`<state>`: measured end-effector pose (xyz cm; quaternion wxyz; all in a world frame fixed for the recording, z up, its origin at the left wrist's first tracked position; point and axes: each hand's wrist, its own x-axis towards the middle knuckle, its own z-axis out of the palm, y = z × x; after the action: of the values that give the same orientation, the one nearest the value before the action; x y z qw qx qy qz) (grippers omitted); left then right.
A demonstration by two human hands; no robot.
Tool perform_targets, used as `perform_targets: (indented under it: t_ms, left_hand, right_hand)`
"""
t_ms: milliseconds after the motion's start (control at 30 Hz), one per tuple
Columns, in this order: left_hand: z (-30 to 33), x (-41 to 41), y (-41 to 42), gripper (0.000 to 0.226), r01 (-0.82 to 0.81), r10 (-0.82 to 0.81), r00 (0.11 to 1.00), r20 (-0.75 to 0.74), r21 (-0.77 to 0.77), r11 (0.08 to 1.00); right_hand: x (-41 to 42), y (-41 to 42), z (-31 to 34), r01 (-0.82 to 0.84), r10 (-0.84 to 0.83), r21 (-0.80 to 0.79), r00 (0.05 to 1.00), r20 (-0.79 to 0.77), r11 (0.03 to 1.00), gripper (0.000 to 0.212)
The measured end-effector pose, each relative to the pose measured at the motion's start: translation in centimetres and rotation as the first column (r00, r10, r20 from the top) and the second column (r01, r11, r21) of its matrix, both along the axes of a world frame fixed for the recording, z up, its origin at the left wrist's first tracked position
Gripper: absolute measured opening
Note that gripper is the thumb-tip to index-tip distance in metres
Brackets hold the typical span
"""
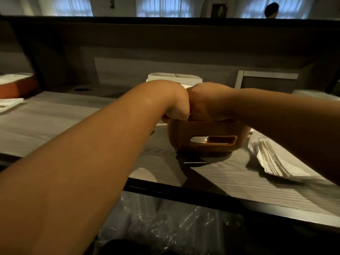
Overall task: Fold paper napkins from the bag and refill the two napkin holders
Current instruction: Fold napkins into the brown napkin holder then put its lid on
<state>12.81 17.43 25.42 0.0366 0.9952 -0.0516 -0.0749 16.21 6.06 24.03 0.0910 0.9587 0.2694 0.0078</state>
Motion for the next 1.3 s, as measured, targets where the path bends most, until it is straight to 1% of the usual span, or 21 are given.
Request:
perform_targets:
  t_ms: [67, 100, 167, 200, 267, 333, 433, 500, 567, 667, 700, 733, 767, 833, 900, 967, 1033, 1100, 1167, 1233, 1300]
  left_hand:
    - [-0.2, 0.2, 0.1, 0.022, -0.013, 0.014, 0.999, 0.029, -0.037, 0.999]
    - [-0.3, 0.2, 0.1, 0.021, -0.011, 0.012, 0.999, 0.048, -0.031, 0.999]
    - [-0.2, 0.3, 0.3, 0.015, 0.001, 0.007, 0.993, 0.115, -0.069, 0.998]
    - [-0.3, 0.5, 0.4, 0.012, 0.014, -0.003, 0.99, 0.143, -0.076, 0.997]
    - [-0.4, 0.6, 0.4, 0.014, 0.02, -0.008, 0.988, 0.153, -0.08, 0.997]
    - [-0.5, 0.7, 0.5, 0.018, 0.015, -0.007, 0.989, 0.146, -0.055, 0.998]
    - [-0.7, 0.6, 0.4, 0.023, 0.007, -0.001, 0.987, 0.158, -0.033, 0.999]
    - [-0.4, 0.2, 0.1, 0.021, -0.003, 0.01, 0.981, 0.192, -0.037, 0.999]
    - [0.2, -0.7, -0.9, 0.018, 0.01, 0.019, 0.963, 0.27, -0.106, 0.994]
    - [1.1, -2.3, -3.7, 0.01, 0.11, 0.007, 0.912, 0.411, -0.259, 0.96]
    - [1.1, -2.9, -5.1, 0.004, 0.152, -0.004, 0.902, 0.432, -0.308, 0.939]
    - [0.9, -3.4, -6.4, 0.005, 0.187, -0.016, 0.898, 0.439, -0.351, 0.917]
    - [0.4, -3.9, -7.8, 0.01, 0.219, -0.037, 0.904, 0.426, -0.387, 0.896]
    - [-1.6, -4.6, -10.4, 0.01, 0.289, -0.122, 0.925, 0.36, -0.458, 0.841]
    - [-4.6, -5.1, -12.6, 0.013, 0.333, -0.204, 0.935, 0.29, -0.523, 0.785]
    - [-8.0, -5.1, -14.3, 0.025, 0.328, -0.23, 0.942, 0.243, -0.534, 0.779]
    - [-11.2, -4.9, -15.2, 0.033, 0.331, -0.211, 0.937, 0.28, -0.513, 0.792]
    - [-13.2, -5.0, -15.5, 0.033, 0.349, -0.174, 0.92, 0.352, -0.528, 0.774]
    - [-13.9, -5.0, -15.4, 0.033, 0.369, -0.139, 0.898, 0.418, -0.543, 0.754]
    - [-14.1, -4.9, -15.2, 0.036, 0.37, -0.134, 0.895, 0.426, -0.539, 0.757]
    - [-14.3, -4.8, -15.2, 0.044, 0.372, -0.158, 0.9, 0.405, -0.531, 0.762]
  right_hand:
    - [-0.4, -0.8, 0.8, -0.094, 0.088, 0.086, 0.993, 0.075, 0.992, 0.028]
    - [-0.7, -1.1, 1.1, -0.112, 0.105, 0.116, 0.992, 0.064, 0.987, 0.025]
    - [-0.5, -1.1, 1.5, -0.059, 0.071, 0.14, 0.994, -0.084, 0.988, 0.012]
    - [0.3, -0.9, 1.1, -0.029, 0.047, 0.105, 0.985, -0.166, 0.994, 0.009]
    - [1.8, -0.1, -0.2, 0.024, -0.02, 0.012, 0.959, -0.283, 1.0, 0.016]
    - [2.9, 0.7, -1.4, 0.066, -0.064, -0.004, 0.935, -0.349, 0.998, 0.018]
    - [2.9, 1.2, -1.6, 0.123, -0.093, 0.051, 0.915, -0.391, 0.991, 0.011]
    - [2.2, 0.5, -0.4, 0.149, -0.102, 0.087, 0.908, -0.407, 0.985, 0.018]
    - [0.6, -1.6, 1.7, 0.162, -0.075, 0.21, 0.926, -0.369, 0.964, 0.019]
    - [-2.4, -6.3, 4.3, 0.193, -0.08, 0.477, 0.966, -0.247, 0.857, 0.018]
    - [-3.4, -8.2, 4.5, 0.21, -0.109, 0.533, 0.971, -0.215, 0.82, 0.016]
    - [-4.4, -10.0, 4.4, 0.232, -0.146, 0.577, 0.971, -0.192, 0.783, 0.013]
    - [-5.2, -11.8, 3.9, 0.251, -0.192, 0.596, 0.968, -0.162, 0.763, 0.011]
    - [-6.7, -15.0, 1.8, 0.289, -0.289, 0.594, 0.952, -0.098, 0.75, 0.011]
    - [-8.2, -17.5, -1.0, 0.336, -0.374, 0.614, 0.925, -0.07, 0.715, 0.012]
    - [-9.7, -19.2, -4.3, 0.361, -0.428, 0.652, 0.902, -0.062, 0.666, 0.012]
    - [-10.8, -20.0, -7.6, 0.321, -0.404, 0.654, 0.915, -0.026, 0.685, 0.017]
    - [-11.3, -20.4, -10.1, 0.294, -0.371, 0.613, 0.929, -0.001, 0.734, 0.032]
    - [-11.2, -20.5, -11.6, 0.306, -0.379, 0.556, 0.925, 0.017, 0.773, 0.049]
    - [-11.0, -20.4, -12.3, 0.331, -0.416, 0.562, 0.909, 0.025, 0.758, 0.056]
    - [-10.9, -20.4, -12.6, 0.328, -0.431, 0.599, 0.902, 0.032, 0.73, 0.055]
